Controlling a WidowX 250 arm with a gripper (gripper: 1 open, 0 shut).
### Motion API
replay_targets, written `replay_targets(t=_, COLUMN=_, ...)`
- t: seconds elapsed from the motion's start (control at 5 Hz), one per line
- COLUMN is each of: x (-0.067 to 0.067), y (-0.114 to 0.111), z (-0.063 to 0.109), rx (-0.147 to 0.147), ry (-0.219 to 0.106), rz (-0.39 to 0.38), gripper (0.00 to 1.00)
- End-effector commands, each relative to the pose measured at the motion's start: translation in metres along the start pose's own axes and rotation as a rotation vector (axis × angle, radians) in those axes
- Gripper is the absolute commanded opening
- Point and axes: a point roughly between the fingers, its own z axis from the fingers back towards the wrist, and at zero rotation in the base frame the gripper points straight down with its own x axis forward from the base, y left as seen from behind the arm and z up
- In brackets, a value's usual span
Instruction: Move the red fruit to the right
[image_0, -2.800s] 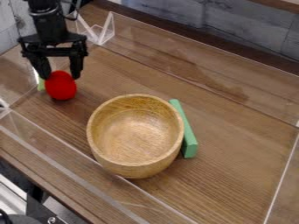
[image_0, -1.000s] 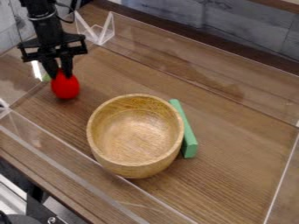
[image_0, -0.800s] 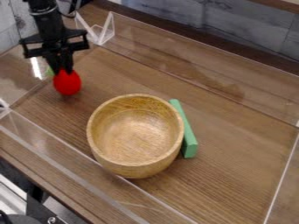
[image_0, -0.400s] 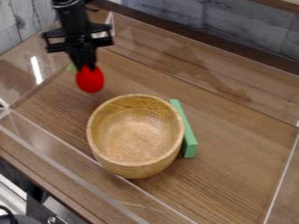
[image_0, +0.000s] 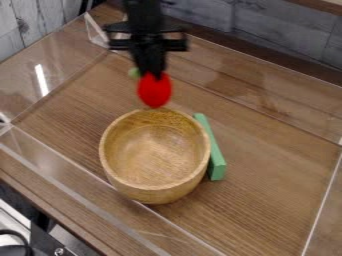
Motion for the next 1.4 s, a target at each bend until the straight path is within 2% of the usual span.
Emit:
replay_targets(t=0.0, x=0.014, y=-0.041, z=0.018, rx=-0.002, ry=-0.059, rz=-0.064, gripper=0.00)
replay_targets(t=0.2, x=0.018, y=-0.082, z=0.015, rx=-0.006, ry=-0.047, rz=-0.128, gripper=0.00)
replay_targets(t=0.4, x=0.004, y=-0.118, z=-0.003, rx=-0.002, ry=-0.024, rz=-0.211, gripper=0.00)
replay_targets(t=0.6, x=-0.008, y=-0.142, z=-0.024, rx=0.006, ry=-0.007, rz=-0.255, gripper=0.00)
replay_targets(t=0.8, x=-0.011, y=-0.143, z=-0.042, rx=0.018, ry=0.003, rz=-0.289, gripper=0.00)
replay_targets(t=1.0, x=-0.011, y=-0.141, z=-0.052, rx=0.026, ry=0.010, rz=-0.317, gripper=0.00)
replay_targets(t=1.2, x=-0.013, y=-0.154, z=-0.056, rx=0.034, ry=0.011, rz=-0.290, gripper=1.00)
